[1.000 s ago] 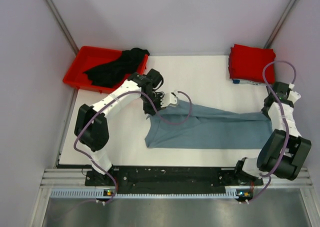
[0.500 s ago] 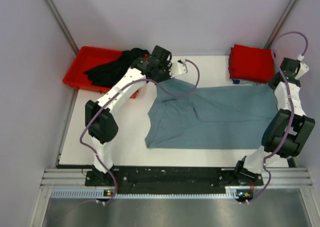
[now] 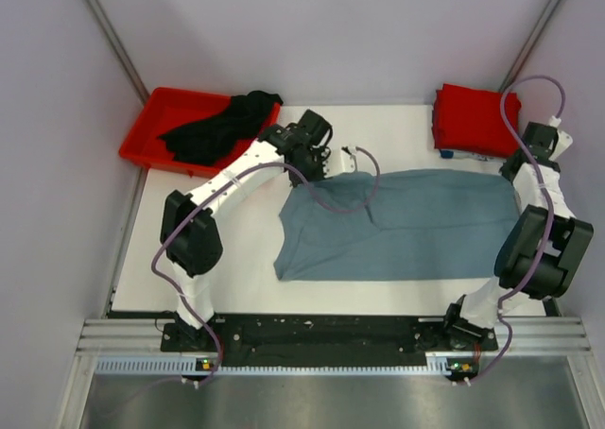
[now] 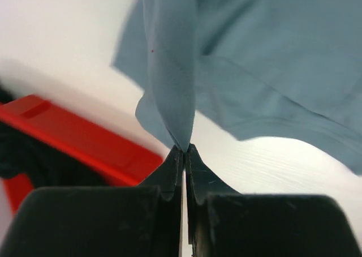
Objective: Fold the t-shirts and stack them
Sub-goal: Fold the other side of the tshirt into a rectangle
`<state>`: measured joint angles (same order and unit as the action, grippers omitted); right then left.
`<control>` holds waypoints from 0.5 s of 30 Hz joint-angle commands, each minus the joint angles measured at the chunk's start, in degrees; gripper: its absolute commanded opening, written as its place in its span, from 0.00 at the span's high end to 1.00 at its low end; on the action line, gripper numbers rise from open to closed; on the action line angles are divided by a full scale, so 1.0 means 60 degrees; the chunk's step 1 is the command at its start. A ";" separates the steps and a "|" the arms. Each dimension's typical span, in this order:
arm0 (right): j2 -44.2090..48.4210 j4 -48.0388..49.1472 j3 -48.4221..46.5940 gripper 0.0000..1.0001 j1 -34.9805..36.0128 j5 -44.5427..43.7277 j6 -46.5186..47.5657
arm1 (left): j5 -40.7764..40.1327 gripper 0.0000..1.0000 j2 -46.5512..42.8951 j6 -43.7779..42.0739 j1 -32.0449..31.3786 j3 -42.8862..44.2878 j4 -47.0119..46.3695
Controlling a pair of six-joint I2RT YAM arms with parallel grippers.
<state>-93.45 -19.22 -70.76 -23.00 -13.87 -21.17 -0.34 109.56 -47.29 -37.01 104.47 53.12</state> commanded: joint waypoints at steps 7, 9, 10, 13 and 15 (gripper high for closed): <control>0.1761 -0.0179 0.2344 1.00 -0.0311 -0.1467 -0.0689 | 0.2649 1.00 -0.1121 -0.0029 -0.1418 -0.1631 0.3700; 0.1791 -0.0267 0.2535 1.00 -0.0385 -0.1512 -0.0895 | 0.2649 1.00 -0.1092 -0.0014 -0.1565 -0.2247 0.3423; 0.1762 -0.0282 0.2637 1.00 -0.0414 -0.1526 -0.0939 | 0.2635 1.00 -0.1063 0.0000 -0.1609 -0.2453 0.3306; 0.1557 -0.0384 0.2711 1.00 -0.0414 -0.1876 -0.0969 | 0.2620 1.00 -0.0902 0.0059 -0.1682 -0.2864 0.2998; 0.1352 -0.0487 0.2726 1.00 -0.0457 -0.2330 -0.0954 | 0.2678 1.00 -0.0814 0.0103 -0.1726 -0.2923 0.2909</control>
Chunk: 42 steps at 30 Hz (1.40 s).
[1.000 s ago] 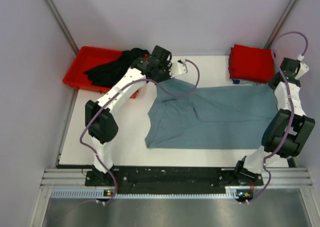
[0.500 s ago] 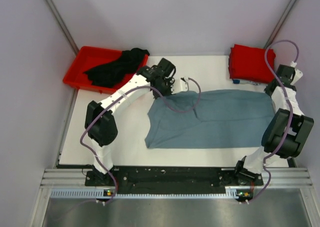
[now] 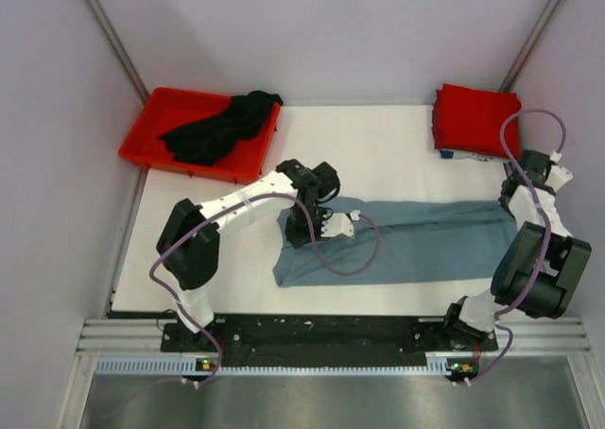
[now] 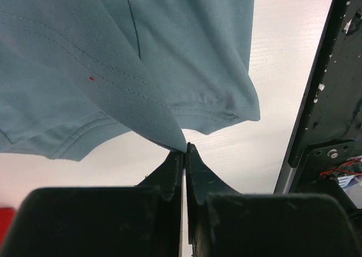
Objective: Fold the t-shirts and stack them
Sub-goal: Fold the other side of the tshirt into a rectangle
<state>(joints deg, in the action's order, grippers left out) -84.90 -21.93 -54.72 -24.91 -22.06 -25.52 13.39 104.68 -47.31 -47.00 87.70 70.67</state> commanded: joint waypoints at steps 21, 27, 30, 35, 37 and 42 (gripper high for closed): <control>0.0759 -0.1033 0.0141 0.14 -0.0200 -0.1234 -0.1182 | 0.1563 0.47 0.0219 -0.0947 -0.0092 -0.0013 0.1081; 0.2591 0.0722 0.0359 0.34 0.1962 0.2700 0.0953 | 0.1677 0.50 0.0145 0.0046 0.1195 -0.0085 -0.0029; 0.2813 0.1853 0.0624 0.37 0.4085 0.5618 0.2111 | 0.3052 0.51 -0.0058 0.0486 0.2219 -0.0392 -0.0571; 0.1133 0.1080 -0.0399 0.37 0.7601 0.7296 0.3094 | 0.3569 0.50 -0.1126 0.1102 0.3248 -0.1665 -0.1933; -0.0037 0.0597 -0.1043 0.42 0.8744 0.7164 0.3694 | 0.3744 0.49 -0.1653 0.1074 0.3540 -0.2105 -0.2212; -0.2501 -0.0620 -0.2772 0.51 0.9804 0.7091 0.4194 | 0.4243 0.48 -0.2300 0.0971 0.4477 -0.2926 -0.2404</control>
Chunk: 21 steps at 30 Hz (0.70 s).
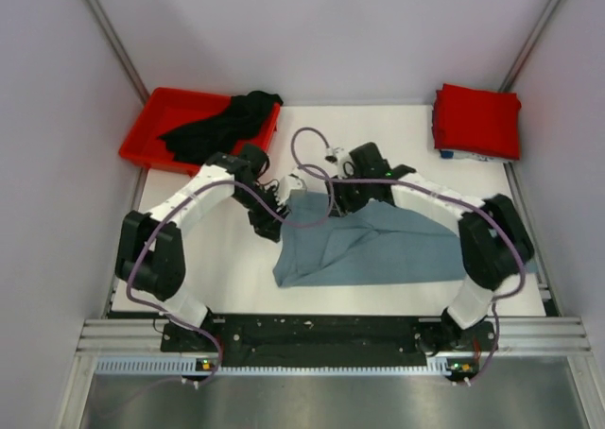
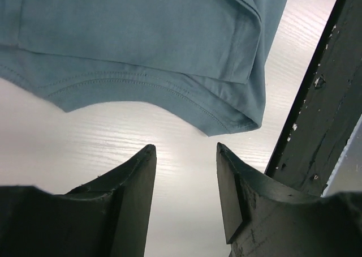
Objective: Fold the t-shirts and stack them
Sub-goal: Fold the other side of the tshirt into a rectangle
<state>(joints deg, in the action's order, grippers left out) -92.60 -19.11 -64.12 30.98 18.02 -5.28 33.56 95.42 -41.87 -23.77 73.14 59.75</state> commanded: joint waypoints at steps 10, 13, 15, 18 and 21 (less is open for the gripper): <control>-0.2131 -0.1516 -0.1253 0.52 0.1179 -0.0381 0.1085 | 0.0940 0.48 -0.1313 -0.0200 0.1647 -0.1117 -0.0510; -0.2087 -0.1516 -0.1048 0.52 0.1252 -0.0556 0.1070 | 0.0940 0.48 -0.1269 -0.0185 0.1647 -0.1058 -0.0495; -0.2087 -0.1516 -0.0945 0.54 0.1325 -0.0659 0.1114 | 0.0940 0.48 -0.1211 -0.0170 0.1647 -0.1000 -0.0466; -0.2189 -0.1487 -0.0930 0.60 0.1369 -0.0718 0.1114 | 0.1027 0.48 -0.1108 -0.0200 0.1647 -0.0882 -0.0349; -0.2189 -0.1487 -0.0901 0.76 0.1370 -0.0762 0.1070 | 0.1173 0.48 -0.1093 -0.0302 0.1647 -0.0765 -0.0158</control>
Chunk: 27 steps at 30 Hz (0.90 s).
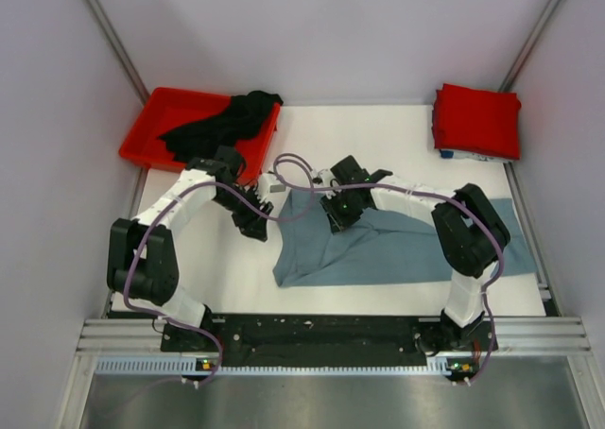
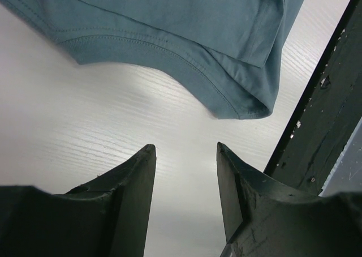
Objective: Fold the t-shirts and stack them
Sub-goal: Fold the other side of the tshirt into a rectangle
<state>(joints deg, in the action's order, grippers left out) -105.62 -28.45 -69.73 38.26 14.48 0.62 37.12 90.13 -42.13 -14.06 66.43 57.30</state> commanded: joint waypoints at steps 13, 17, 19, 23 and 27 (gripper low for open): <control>0.1854 0.1120 0.1453 1.00 -0.0267 0.1143 -0.1274 | 0.1007 0.48 -0.0051 -0.1622 -0.2091 -0.0027 0.0633; 0.2836 0.2760 0.2889 1.00 -0.0590 0.2448 -0.2167 | 0.0493 0.46 0.0300 -0.1431 -0.3190 -0.0159 -0.0334; 0.3086 0.3274 0.3373 1.00 -0.0693 0.2625 -0.2519 | 0.0405 0.44 0.0490 -0.1445 -0.3586 -0.0218 -0.0657; 0.3453 0.4080 0.4238 1.00 -0.1131 0.2962 -0.3047 | 0.0025 0.41 0.0857 -0.1577 -0.4290 -0.0496 -0.1315; 0.3775 0.4929 0.4766 1.00 -0.1820 0.3489 -0.3633 | -0.0503 0.39 0.1442 -0.1665 -0.4569 -0.0423 -0.1435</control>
<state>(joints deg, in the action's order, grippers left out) -86.67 -8.23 -43.18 30.85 30.39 -16.21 37.04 96.07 -50.35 -40.21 63.94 51.86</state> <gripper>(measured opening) 0.010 0.603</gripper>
